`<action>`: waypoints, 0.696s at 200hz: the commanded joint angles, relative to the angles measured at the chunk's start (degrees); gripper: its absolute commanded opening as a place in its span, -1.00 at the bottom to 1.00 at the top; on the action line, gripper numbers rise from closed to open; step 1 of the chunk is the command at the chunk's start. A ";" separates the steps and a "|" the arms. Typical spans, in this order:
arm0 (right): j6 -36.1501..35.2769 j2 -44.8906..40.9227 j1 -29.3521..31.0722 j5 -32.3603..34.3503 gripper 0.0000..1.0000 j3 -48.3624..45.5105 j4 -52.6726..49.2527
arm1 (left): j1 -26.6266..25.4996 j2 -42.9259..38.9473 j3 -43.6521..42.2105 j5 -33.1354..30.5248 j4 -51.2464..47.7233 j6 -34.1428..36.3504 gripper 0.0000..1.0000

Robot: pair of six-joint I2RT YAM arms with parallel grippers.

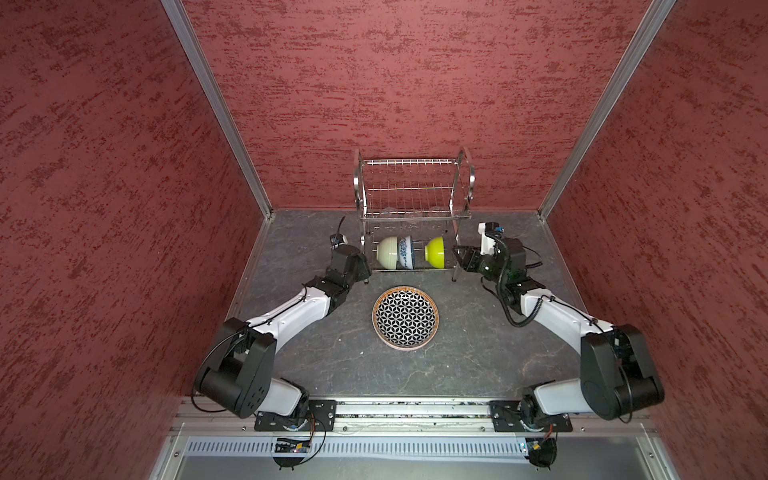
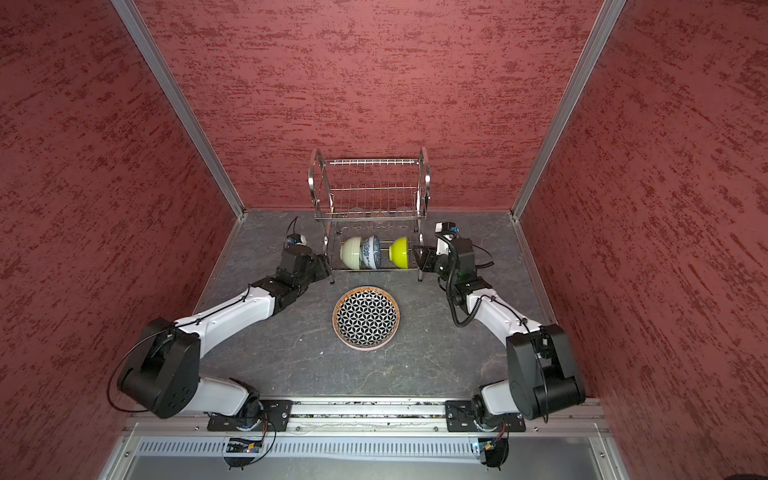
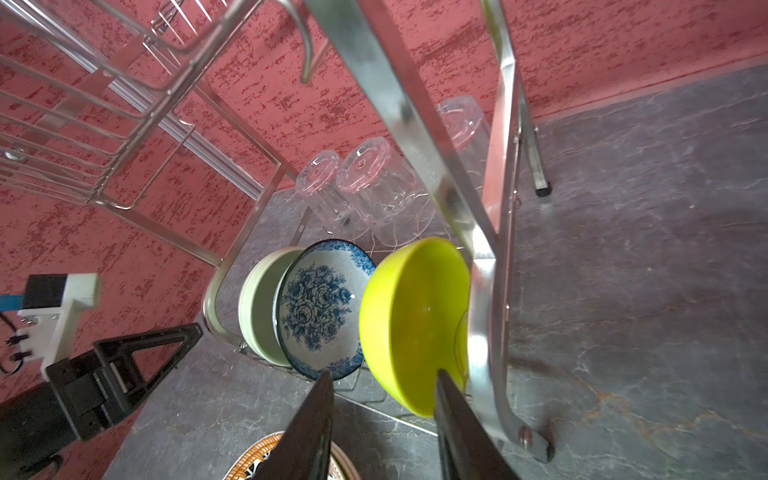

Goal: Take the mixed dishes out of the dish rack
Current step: 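Close the right gripper on the lime-green bowl rim while the left holds the cream bowl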

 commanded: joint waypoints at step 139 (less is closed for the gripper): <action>1.64 5.57 0.44 -6.67 -0.18 0.98 5.83 | 0.73 6.34 6.38 0.75 1.62 2.81 -0.53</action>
